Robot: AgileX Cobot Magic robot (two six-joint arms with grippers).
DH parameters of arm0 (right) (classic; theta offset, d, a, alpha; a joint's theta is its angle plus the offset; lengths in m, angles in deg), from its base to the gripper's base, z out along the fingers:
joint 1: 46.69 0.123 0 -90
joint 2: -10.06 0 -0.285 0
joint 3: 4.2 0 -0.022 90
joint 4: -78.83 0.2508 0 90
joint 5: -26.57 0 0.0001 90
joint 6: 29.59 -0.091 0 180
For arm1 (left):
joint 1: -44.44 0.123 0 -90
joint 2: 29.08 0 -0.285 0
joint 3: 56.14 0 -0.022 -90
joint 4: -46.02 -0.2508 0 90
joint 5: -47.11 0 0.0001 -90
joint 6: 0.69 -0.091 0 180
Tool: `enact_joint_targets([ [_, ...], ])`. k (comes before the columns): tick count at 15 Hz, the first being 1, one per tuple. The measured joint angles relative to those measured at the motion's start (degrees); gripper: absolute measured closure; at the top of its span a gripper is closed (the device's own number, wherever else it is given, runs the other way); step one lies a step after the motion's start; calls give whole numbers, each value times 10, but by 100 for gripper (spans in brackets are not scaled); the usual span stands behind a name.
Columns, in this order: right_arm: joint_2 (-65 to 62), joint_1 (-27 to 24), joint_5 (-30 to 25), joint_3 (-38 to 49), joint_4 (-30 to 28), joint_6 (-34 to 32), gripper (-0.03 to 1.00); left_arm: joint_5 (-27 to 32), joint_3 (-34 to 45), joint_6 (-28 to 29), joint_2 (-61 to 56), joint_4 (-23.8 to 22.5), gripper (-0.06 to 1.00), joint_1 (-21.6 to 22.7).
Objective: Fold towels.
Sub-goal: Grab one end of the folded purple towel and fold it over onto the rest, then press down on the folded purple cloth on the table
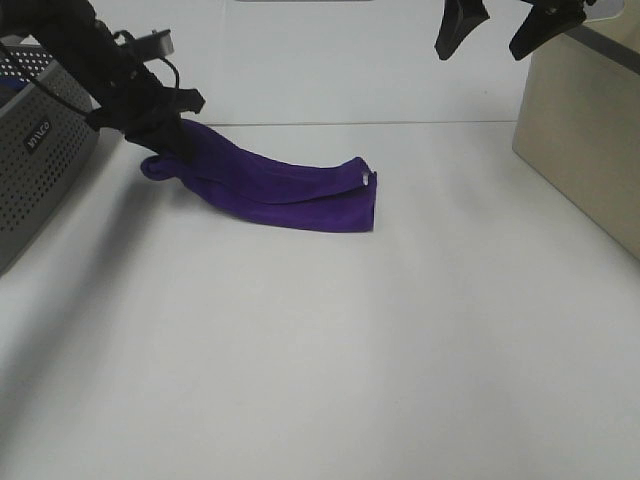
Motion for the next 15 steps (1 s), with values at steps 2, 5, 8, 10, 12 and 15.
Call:
enact_joint_targets([
  [2,-7,0,-1,0,6,-4,5,26,-26,0,-6,5,89,-10],
  [5,-16,0,-1,0,26,-4,5,22,-34,0,-6,7,89,-50],
  [8,-30,0,-1,0,42,-4,5,-33,-36,0,2,9,89,-106],
  [10,-37,0,-1,0,44,-4,5,-69,-36,0,15,10,88,-136],
  [12,-38,0,-1,0,46,-4,5,-98,-36,0,25,19,74,-149],
  [15,-38,0,-1,0,62,-4,5,-125,-36,0,28,57,36,-164],
])
